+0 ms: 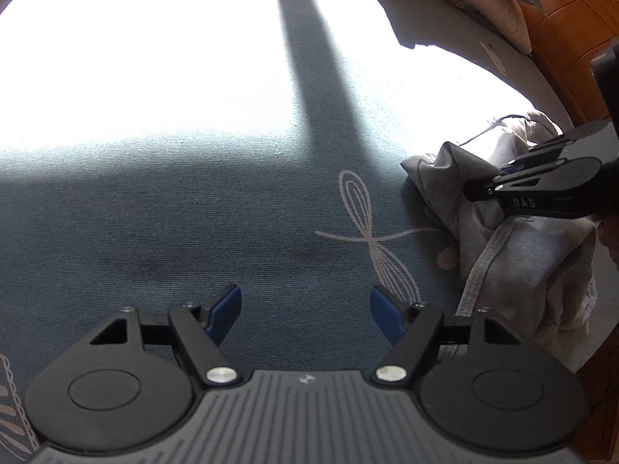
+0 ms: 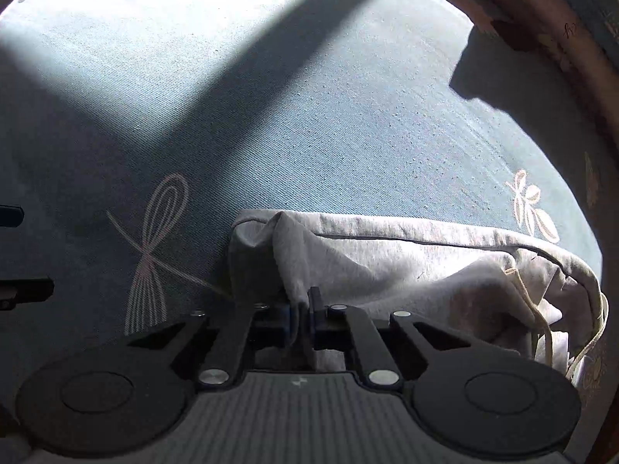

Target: Fold clothes

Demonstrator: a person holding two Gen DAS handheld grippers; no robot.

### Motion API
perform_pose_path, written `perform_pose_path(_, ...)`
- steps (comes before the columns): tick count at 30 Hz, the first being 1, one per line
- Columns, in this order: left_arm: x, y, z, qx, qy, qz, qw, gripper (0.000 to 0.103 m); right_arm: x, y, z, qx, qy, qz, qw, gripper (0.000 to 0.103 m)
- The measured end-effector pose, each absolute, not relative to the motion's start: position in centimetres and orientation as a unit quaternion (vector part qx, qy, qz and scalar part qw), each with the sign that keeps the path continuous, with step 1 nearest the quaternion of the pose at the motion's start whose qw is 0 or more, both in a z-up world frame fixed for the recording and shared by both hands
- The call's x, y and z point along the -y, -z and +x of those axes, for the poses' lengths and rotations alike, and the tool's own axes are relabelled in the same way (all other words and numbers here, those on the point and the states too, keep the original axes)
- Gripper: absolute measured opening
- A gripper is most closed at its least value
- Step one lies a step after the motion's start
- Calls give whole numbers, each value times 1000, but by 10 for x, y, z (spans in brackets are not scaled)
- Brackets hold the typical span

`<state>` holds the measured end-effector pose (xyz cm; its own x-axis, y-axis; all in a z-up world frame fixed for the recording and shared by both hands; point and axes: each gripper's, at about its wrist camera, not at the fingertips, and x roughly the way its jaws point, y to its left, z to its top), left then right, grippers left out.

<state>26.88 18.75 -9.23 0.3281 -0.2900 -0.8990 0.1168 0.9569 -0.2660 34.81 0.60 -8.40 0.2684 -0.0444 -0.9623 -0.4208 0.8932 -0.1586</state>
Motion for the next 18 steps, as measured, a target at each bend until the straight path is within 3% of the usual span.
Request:
perform_pose_path(9,-191,92,267,-569,118,-71,811,73,30,5,386,-516,-105,-55,849,9)
perform_pose_path(18,-167,84,264,-569,119,-58,811,73,119,-24,399,-457,-105,179,865,9)
